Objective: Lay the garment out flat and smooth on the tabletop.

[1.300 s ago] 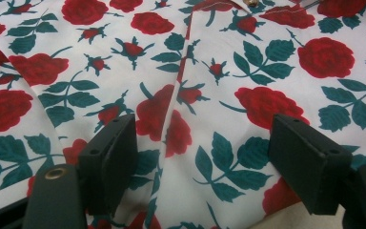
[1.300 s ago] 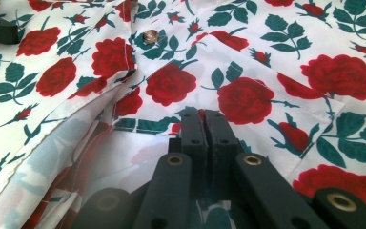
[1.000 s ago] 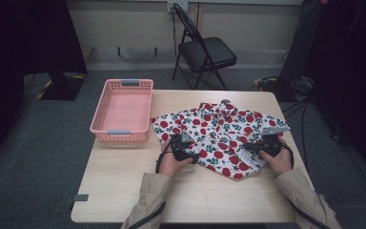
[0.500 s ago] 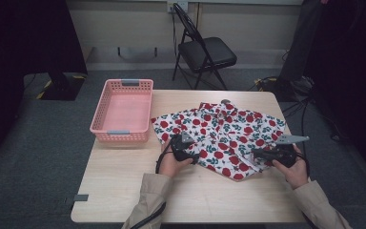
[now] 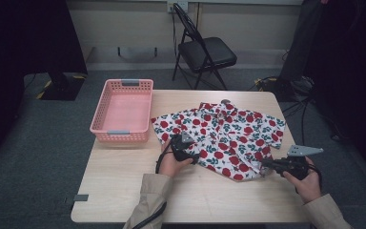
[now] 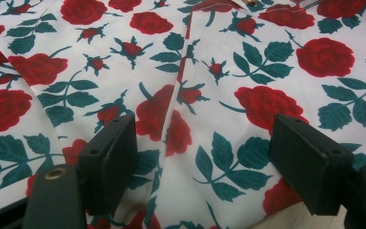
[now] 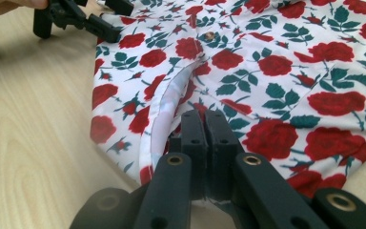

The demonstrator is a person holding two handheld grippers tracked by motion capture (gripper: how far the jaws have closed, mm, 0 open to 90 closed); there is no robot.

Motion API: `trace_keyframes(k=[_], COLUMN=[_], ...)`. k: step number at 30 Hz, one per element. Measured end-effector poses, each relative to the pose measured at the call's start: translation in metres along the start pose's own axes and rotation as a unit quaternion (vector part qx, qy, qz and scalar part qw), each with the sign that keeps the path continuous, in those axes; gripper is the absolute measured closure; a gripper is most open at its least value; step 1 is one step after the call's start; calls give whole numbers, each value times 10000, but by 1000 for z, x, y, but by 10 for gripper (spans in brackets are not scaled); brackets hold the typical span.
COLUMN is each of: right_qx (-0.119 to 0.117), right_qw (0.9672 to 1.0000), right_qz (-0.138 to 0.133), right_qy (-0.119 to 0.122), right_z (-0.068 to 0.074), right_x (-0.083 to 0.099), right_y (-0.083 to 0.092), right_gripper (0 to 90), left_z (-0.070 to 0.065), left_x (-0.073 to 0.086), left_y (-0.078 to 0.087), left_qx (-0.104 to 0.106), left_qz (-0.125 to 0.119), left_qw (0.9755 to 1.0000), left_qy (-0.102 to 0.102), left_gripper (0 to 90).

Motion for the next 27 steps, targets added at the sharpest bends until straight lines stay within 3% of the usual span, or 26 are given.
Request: trace_keyframes(k=[27], right_qx=[-25], right_qw=[10000], right_qz=[21], right_qy=[-57], right_z=[-1], right_x=[30], right_y=[34], right_gripper=[881], left_z=[0], left_x=[0], left_y=[0], left_qx=[-5], left_qz=[0], left_qw=[10000], left_qy=[2], left_gripper=[248])
Point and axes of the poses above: each handheld gripper's, and its own axes: y roughly backward along the jaws, x roughly out of its underside, z roughly to its left, the point moved 6 cm from there along -y, roughly forward along the jaws, and after that the axes turned 13 degrees about x, right-handed, at the moved point
